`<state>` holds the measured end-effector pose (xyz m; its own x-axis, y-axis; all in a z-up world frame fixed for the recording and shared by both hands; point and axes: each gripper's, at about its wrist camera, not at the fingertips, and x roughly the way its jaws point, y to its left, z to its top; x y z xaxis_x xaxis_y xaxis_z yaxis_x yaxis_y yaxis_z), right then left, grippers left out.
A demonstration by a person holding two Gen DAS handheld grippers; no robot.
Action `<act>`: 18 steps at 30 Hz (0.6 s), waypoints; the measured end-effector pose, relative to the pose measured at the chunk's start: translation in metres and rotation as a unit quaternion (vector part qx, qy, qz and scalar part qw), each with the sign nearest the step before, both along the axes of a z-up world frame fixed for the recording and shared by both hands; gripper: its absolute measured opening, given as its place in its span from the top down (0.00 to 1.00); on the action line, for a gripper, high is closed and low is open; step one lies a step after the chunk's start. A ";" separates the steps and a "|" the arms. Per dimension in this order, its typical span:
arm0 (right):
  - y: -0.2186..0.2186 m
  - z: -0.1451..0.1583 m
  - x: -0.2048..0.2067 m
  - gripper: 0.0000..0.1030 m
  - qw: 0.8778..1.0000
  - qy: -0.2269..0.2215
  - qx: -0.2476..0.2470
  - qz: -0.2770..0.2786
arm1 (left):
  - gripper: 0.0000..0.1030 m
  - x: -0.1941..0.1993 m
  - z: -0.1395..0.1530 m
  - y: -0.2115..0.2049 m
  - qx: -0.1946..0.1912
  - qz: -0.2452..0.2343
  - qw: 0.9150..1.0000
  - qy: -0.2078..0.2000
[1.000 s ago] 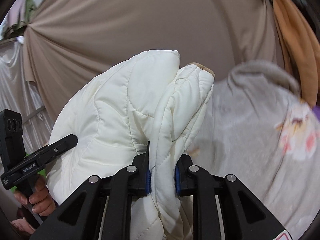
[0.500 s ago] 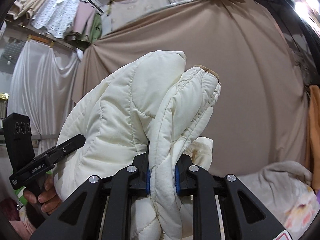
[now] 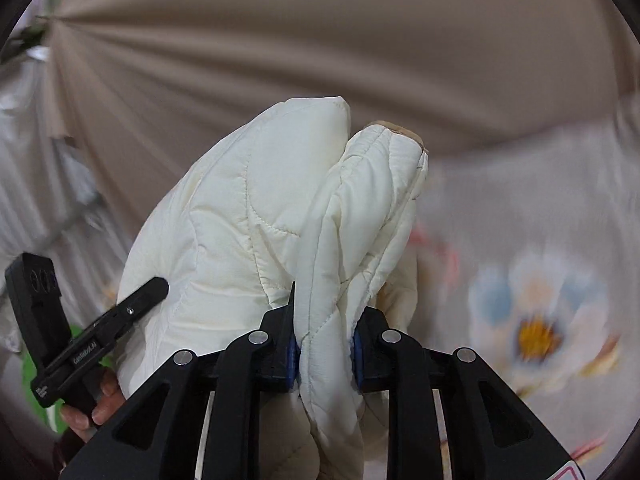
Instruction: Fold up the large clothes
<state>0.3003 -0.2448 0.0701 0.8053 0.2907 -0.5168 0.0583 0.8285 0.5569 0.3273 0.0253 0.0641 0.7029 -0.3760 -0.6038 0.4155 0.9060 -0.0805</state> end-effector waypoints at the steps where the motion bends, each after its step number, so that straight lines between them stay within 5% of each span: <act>1: 0.005 -0.034 0.014 0.71 0.999 0.047 -0.007 0.006 | 0.29 0.002 -0.021 0.007 -0.011 0.017 1.000 -0.011; 2: 0.006 -0.065 0.016 0.65 0.999 0.053 0.000 0.004 | 0.29 -0.003 -0.026 0.011 -0.022 0.010 0.999 -0.026; 4: -0.002 -0.078 0.010 0.62 0.999 0.034 0.034 0.012 | 0.29 -0.010 -0.019 0.012 -0.008 0.003 1.000 -0.029; 6: -0.011 -0.067 0.007 0.62 0.998 0.045 0.036 0.012 | 0.30 -0.024 -0.003 0.014 0.005 0.008 0.999 -0.042; 10: -0.011 -0.023 -0.023 0.60 0.999 0.019 -0.042 -0.017 | 0.23 -0.060 0.029 0.024 0.052 0.030 0.994 -0.087; 14: 0.016 0.021 -0.056 0.64 0.995 -0.035 -0.092 -0.005 | 0.23 -0.078 0.028 0.034 0.065 0.050 0.995 -0.057; 18: 0.058 0.019 -0.061 0.75 0.991 -0.026 -0.108 0.068 | 0.22 -0.076 -0.002 0.035 0.080 0.052 0.995 -0.004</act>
<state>0.2389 -0.1869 0.0896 0.7938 0.2854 -0.5371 -0.0867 0.9272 0.3644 0.2518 0.0603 0.0620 0.7377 -0.2001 -0.6448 0.3189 0.9451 0.0715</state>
